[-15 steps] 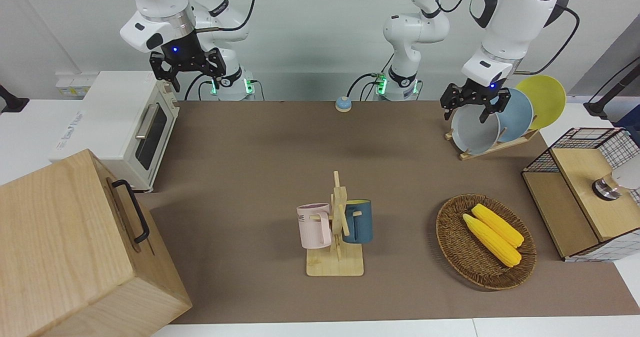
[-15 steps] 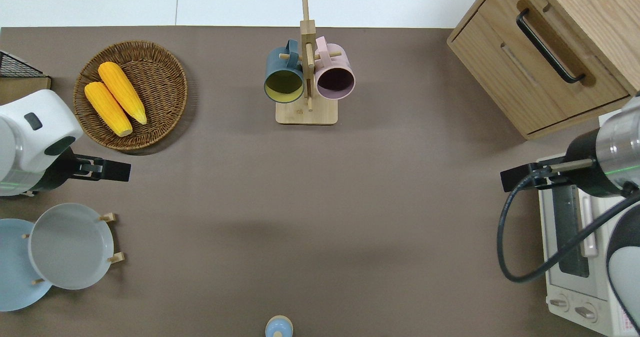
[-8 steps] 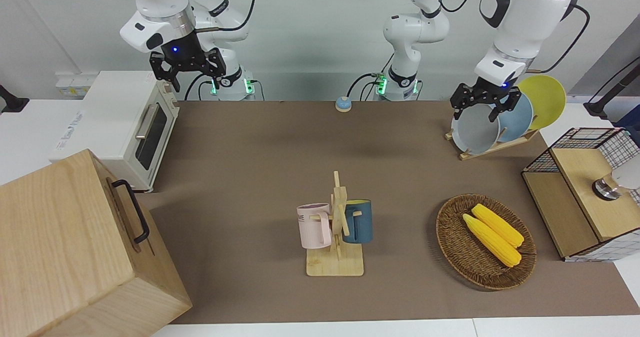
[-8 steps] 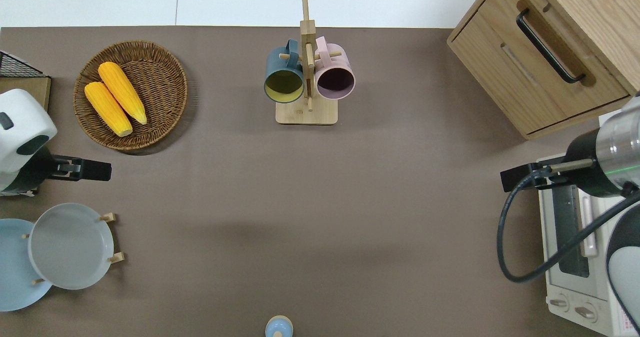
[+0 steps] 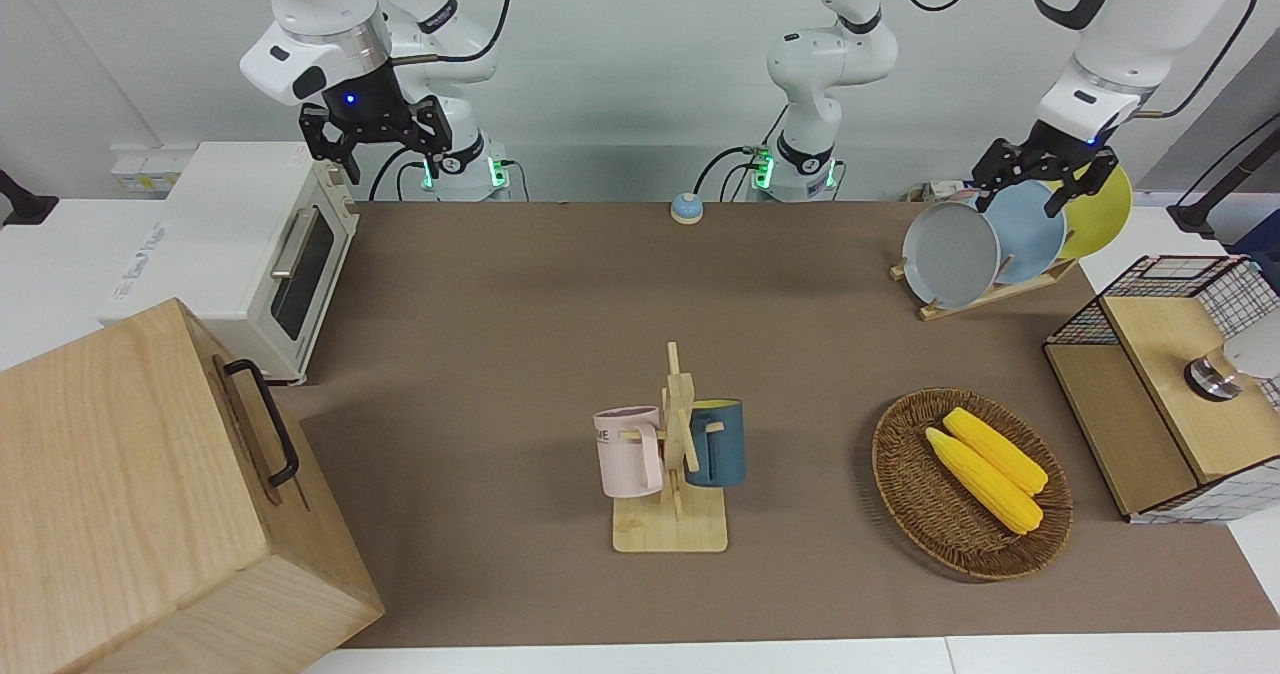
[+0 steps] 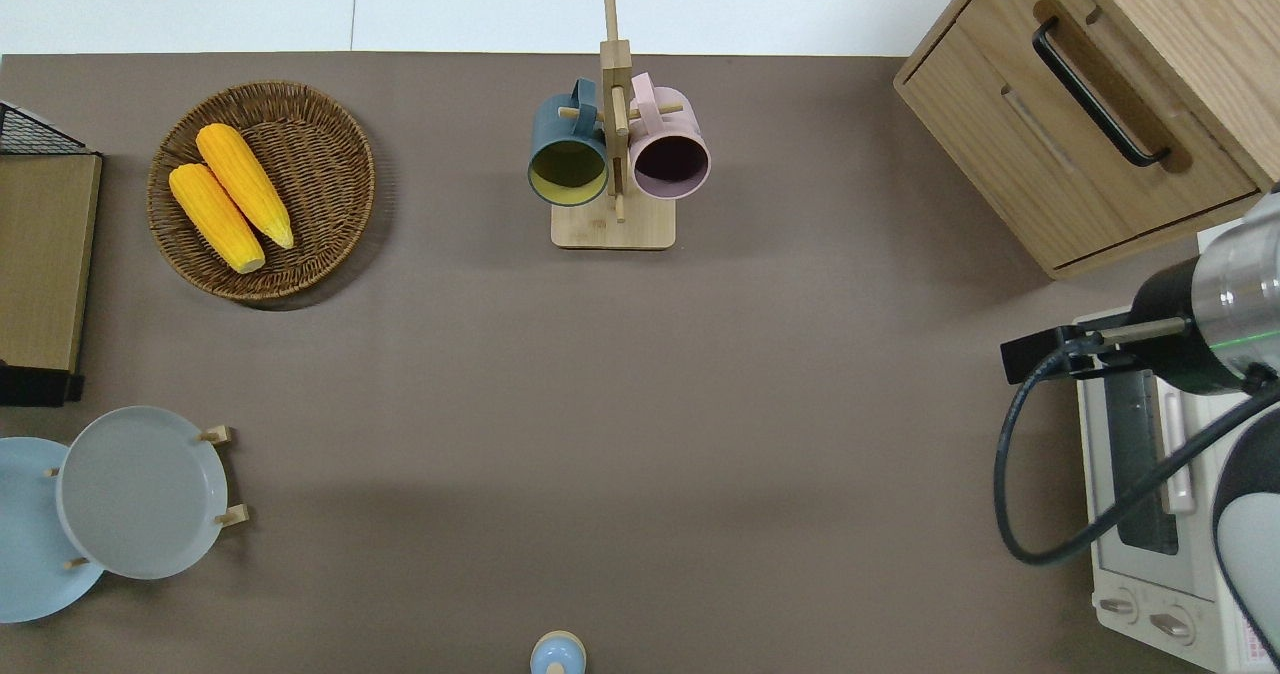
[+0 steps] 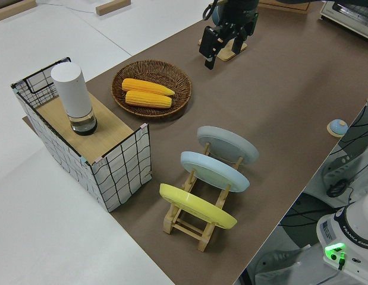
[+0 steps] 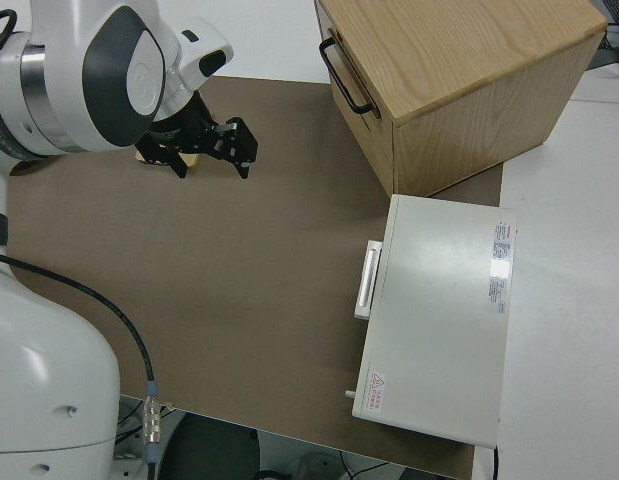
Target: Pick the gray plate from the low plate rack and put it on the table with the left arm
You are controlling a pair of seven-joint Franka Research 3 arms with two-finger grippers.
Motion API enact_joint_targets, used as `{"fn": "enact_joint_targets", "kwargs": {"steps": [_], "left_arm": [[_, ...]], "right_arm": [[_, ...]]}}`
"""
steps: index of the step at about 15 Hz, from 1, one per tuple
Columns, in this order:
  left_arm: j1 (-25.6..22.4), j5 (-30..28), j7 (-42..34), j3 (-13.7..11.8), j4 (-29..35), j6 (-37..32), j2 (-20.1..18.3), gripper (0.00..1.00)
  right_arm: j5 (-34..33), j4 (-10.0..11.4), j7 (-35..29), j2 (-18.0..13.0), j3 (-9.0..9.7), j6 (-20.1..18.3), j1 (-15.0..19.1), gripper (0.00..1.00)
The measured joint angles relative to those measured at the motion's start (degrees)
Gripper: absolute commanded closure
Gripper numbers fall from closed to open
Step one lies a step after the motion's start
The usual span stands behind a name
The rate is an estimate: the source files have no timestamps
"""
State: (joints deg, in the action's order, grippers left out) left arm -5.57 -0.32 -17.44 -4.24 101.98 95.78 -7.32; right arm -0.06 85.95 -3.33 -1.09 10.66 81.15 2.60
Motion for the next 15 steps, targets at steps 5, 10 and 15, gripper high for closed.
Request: {"fn": "enact_joint_targets", "kwargs": {"steps": [5,10,15], "left_arm": [[-0.1,0.0,-1.9,-4.1,0.0,-3.4,-1.7,0.00],[-0.2,0.6,-1.9,-4.6,2.3,-4.4,-3.9,0.00],[-0.2,3.0,-1.9,-4.6,7.6,-2.0,-6.0,0.00]], "right_arm": [[0.0,0.0,0.0,0.0,0.00,0.0,0.0,0.011],[0.0,0.0,0.0,0.0,0.00,0.0,0.0,0.011],[0.0,0.0,0.0,0.0,0.00,0.0,0.0,0.013]]}}
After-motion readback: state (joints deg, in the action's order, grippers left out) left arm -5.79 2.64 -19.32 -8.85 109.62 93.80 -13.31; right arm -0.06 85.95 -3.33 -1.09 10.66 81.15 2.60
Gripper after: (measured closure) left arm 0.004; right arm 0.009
